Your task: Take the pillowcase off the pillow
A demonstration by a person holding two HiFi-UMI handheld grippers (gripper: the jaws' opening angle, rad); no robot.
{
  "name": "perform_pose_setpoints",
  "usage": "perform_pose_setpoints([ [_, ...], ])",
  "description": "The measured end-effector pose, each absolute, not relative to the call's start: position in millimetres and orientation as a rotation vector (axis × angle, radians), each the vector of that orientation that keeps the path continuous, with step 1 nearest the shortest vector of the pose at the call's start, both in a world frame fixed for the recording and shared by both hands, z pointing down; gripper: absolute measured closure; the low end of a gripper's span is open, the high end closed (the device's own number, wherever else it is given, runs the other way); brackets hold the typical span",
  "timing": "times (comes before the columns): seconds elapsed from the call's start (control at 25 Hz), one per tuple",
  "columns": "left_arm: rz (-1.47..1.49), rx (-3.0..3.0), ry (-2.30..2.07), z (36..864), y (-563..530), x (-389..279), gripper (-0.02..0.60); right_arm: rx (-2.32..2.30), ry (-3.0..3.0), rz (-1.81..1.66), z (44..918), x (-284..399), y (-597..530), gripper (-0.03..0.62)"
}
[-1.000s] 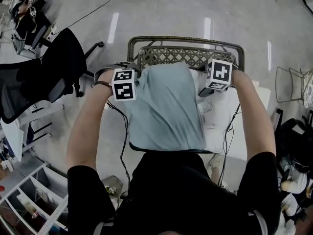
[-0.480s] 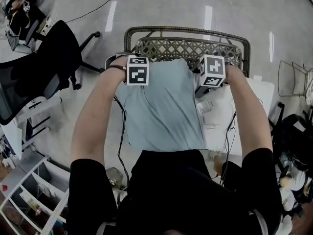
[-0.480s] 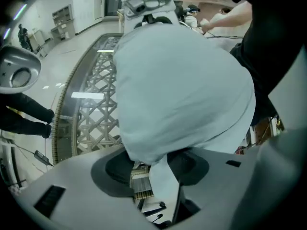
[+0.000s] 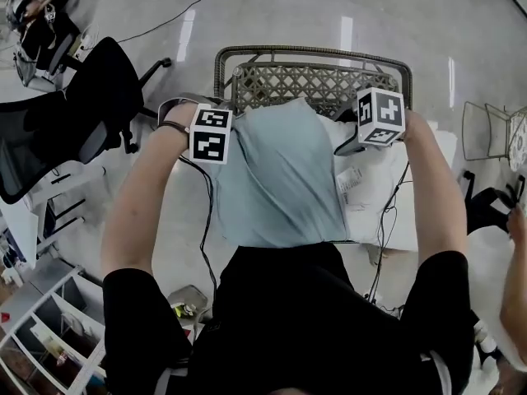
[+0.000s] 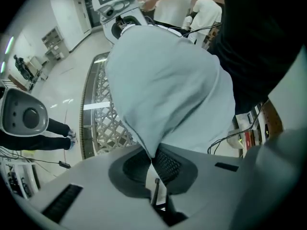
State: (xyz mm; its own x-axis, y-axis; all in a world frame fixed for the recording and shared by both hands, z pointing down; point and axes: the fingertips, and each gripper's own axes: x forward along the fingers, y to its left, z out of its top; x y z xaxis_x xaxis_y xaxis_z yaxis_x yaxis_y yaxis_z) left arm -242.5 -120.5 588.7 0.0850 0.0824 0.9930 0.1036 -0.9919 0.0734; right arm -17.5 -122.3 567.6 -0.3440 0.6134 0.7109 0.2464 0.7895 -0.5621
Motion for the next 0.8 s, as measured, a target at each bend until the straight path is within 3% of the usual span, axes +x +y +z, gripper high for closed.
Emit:
perform_pose_setpoints([
  [0.8, -2.014, -2.478, -0.087, 535, -20, -268, 0.571, -0.560, -1.959, 0.530, 539, 20, -136, 0.367],
])
